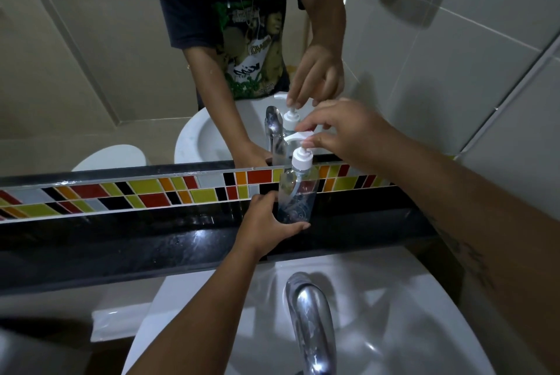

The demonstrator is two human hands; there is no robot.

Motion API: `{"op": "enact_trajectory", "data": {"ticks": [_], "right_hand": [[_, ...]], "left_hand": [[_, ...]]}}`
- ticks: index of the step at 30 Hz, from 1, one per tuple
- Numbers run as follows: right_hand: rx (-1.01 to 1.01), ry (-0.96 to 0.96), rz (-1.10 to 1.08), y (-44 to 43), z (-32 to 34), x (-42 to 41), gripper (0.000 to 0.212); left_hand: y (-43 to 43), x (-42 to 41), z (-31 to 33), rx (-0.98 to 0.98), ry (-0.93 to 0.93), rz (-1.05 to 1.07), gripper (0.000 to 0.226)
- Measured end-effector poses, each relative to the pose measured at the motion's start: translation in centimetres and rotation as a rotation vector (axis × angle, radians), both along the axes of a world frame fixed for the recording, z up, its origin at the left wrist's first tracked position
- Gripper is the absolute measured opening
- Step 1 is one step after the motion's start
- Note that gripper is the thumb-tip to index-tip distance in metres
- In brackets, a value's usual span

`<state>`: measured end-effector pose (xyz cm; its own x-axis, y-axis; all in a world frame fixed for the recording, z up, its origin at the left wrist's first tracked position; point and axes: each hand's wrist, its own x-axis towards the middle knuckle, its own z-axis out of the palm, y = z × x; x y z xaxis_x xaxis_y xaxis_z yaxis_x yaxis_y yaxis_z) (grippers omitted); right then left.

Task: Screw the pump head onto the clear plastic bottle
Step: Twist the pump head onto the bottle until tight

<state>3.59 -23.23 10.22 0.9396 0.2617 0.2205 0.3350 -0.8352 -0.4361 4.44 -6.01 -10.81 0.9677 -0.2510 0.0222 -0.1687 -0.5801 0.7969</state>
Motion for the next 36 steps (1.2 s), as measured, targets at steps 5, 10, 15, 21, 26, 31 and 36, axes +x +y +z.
{"op": "enact_trajectory", "data": {"ticks": [5,10,15,21,26,31,36], "right_hand": [[-0.116,0.037,0.051,-0.1,0.5,0.3,0.024],[-0.163,0.070,0.084,-0.4,1.1,0.1,0.024],[-0.157,0.085,0.127,-0.4,1.4,0.1,0.024],[-0.170,0.116,0.164,-0.5,1.5,0.5,0.019],[-0.159,0.122,0.210,-0.5,1.4,0.5,0.024],[-0.136,0.078,0.213,-0.5,1.3,0.4,0.020],[-0.120,0.116,0.203,-0.6,1.1,0.5,0.020]], "left_hand": [[0.1,0.0,0.1,-0.007,0.000,-0.008,0.070],[0.1,0.1,0.1,-0.024,-0.006,-0.015,0.068],[0.1,0.2,0.1,-0.027,-0.013,-0.029,0.069],[0.1,0.2,0.3,-0.030,-0.001,-0.029,0.068],[0.0,0.1,0.5,-0.035,0.000,-0.022,0.067],[-0.1,0.1,0.4,-0.023,0.004,-0.018,0.068],[-0.1,0.1,0.4,-0.018,0.009,-0.015,0.069]]}}
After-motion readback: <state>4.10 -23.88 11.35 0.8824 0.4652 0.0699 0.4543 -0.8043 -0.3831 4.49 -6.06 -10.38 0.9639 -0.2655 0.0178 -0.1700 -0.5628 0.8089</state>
